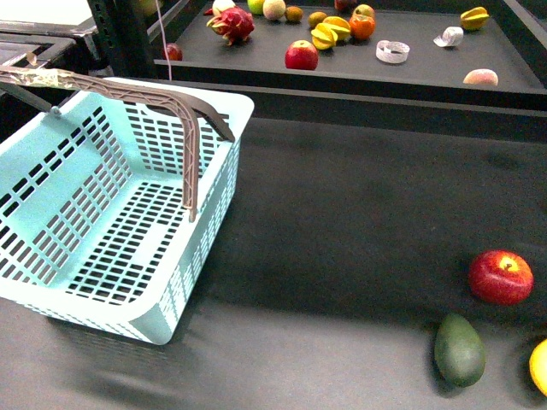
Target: Pick mango with right arm and hold basket with left
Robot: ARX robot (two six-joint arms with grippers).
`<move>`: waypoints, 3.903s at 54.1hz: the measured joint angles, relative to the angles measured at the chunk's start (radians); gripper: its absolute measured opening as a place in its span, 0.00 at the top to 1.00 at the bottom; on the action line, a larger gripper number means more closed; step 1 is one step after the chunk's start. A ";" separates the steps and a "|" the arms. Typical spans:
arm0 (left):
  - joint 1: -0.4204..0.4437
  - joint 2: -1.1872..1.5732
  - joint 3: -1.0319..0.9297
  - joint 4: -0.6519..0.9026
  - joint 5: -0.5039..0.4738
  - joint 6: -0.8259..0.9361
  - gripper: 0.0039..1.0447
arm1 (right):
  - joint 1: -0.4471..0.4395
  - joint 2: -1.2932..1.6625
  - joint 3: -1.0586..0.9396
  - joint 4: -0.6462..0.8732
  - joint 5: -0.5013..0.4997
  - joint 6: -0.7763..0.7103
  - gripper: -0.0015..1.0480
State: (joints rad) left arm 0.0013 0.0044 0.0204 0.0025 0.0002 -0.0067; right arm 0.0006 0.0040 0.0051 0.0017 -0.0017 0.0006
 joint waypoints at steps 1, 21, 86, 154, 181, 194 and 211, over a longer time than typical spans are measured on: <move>0.000 0.000 0.000 0.000 0.000 0.000 0.05 | 0.000 0.000 0.000 0.000 0.000 0.000 0.08; 0.000 0.000 0.000 0.000 0.000 0.000 0.05 | 0.000 0.000 0.000 0.000 0.000 0.000 0.08; -0.204 1.995 0.925 0.630 -0.354 -0.967 0.05 | 0.000 0.000 0.000 0.000 0.000 0.000 0.08; -0.243 1.893 0.828 0.749 -0.151 -0.754 0.93 | 0.000 0.000 0.000 0.000 0.000 0.000 0.08; -0.504 1.604 0.450 0.957 -0.103 -0.286 0.93 | 0.000 0.000 0.000 0.000 0.000 0.000 0.08; -0.588 1.566 0.442 0.969 -0.019 -0.286 0.93 | 0.000 0.000 0.000 0.000 0.000 0.000 0.08; -0.605 1.577 0.436 1.041 0.046 -0.280 0.93 | 0.000 0.000 0.000 0.000 0.000 0.000 0.08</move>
State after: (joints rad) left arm -0.6041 1.5818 0.4561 1.0439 0.0463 -0.2867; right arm 0.0006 0.0040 0.0051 0.0017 -0.0017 0.0006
